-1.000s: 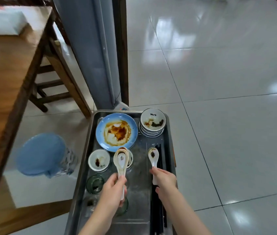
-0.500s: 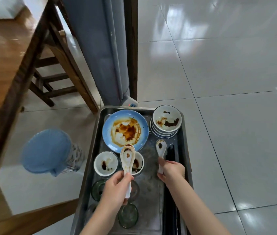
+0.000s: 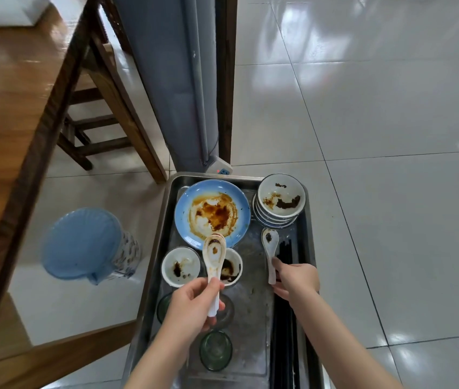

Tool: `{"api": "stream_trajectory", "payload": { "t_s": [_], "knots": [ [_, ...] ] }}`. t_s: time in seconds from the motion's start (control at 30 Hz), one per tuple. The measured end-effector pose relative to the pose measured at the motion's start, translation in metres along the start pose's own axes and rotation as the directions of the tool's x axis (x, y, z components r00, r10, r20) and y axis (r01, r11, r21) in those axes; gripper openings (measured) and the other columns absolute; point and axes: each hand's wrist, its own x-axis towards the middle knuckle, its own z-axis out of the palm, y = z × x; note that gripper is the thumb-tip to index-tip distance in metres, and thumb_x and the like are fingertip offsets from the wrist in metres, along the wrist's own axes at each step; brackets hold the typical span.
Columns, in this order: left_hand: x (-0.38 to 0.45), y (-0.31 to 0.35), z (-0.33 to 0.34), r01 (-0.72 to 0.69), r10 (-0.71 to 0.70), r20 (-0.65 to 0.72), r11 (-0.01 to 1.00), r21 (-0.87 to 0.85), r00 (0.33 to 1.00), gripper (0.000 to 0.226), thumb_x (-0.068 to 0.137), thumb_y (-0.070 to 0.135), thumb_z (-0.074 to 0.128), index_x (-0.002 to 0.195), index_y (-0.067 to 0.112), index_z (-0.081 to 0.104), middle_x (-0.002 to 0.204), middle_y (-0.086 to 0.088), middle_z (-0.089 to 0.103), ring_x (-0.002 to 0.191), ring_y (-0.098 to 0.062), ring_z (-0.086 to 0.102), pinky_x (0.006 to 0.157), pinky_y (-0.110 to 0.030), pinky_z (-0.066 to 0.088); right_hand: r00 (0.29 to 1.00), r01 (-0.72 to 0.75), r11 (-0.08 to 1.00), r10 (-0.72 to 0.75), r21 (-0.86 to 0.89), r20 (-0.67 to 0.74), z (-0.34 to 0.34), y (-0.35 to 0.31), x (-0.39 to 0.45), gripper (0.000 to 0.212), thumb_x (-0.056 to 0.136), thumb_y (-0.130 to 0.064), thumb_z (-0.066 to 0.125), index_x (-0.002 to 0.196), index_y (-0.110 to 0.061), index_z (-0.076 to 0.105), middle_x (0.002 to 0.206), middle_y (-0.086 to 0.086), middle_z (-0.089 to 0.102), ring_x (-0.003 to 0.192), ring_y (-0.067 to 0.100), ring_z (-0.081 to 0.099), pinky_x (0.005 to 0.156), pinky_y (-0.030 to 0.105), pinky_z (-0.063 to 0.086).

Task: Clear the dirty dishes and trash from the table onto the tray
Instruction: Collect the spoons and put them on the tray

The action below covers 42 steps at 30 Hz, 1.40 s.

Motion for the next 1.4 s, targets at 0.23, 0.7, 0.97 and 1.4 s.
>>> {"api": "stream_trajectory", "payload": {
  "t_s": [0.23, 0.7, 0.97, 1.4],
  "knots": [
    [-0.007, -0.001, 0.006, 0.031, -0.031, 0.087, 1.0, 0.0, 0.996, 0.03, 0.095, 0.032, 0.049, 0.082, 0.006, 0.056, 0.044, 0.001, 0.04, 0.036, -0.009, 0.031, 0.035, -0.019, 0.026, 0.999, 0.043, 0.999, -0.043, 0.003, 0.0, -0.014, -0.001, -0.011, 0.031, 0.081, -0.024, 0.073, 0.059, -0.008, 0.058, 0.062, 0.009, 0.063, 0.067, 0.027, 0.067, 0.051, 0.031, 0.053],
    [0.033, 0.002, 0.099, 0.025, -0.058, 0.111, 0.961, 0.277, 0.992, 0.018, 0.093, 0.017, 0.028, 0.1, 0.016, 0.045, 0.078, -0.002, 0.048, 0.056, -0.012, 0.038, 0.055, -0.029, 0.033, 0.997, 0.046, 0.998, -0.048, 0.047, 0.058, -0.057, 0.04, -0.028, 0.023, 0.089, -0.03, 0.062, 0.091, -0.007, 0.066, 0.079, 0.007, 0.07, 0.07, 0.022, 0.069, 0.057, 0.03, 0.054],
    [0.05, 0.003, 0.113, 0.151, -0.204, 0.166, 0.946, 0.287, 0.965, 0.026, 0.101, 0.02, 0.027, 0.119, 0.001, 0.034, 0.081, -0.003, 0.065, 0.034, -0.007, 0.031, 0.04, -0.019, 0.028, 0.996, 0.038, 0.994, -0.046, 0.104, 0.077, -0.075, 0.048, -0.035, 0.021, 0.091, -0.026, 0.059, 0.082, -0.009, 0.065, 0.08, 0.01, 0.07, 0.072, 0.026, 0.068, 0.063, 0.035, 0.055],
    [0.053, 0.004, 0.121, 0.142, -0.189, 0.086, 0.909, 0.391, 0.978, 0.028, 0.1, 0.019, 0.026, 0.124, 0.004, 0.026, 0.082, -0.009, 0.069, 0.042, -0.015, 0.046, 0.037, -0.018, 0.028, 0.995, 0.038, 0.994, -0.047, 0.105, 0.086, -0.088, 0.054, -0.035, 0.024, 0.088, -0.028, 0.063, 0.094, -0.006, 0.066, 0.08, 0.007, 0.071, 0.072, 0.023, 0.069, 0.057, 0.031, 0.051]
  ]
}}
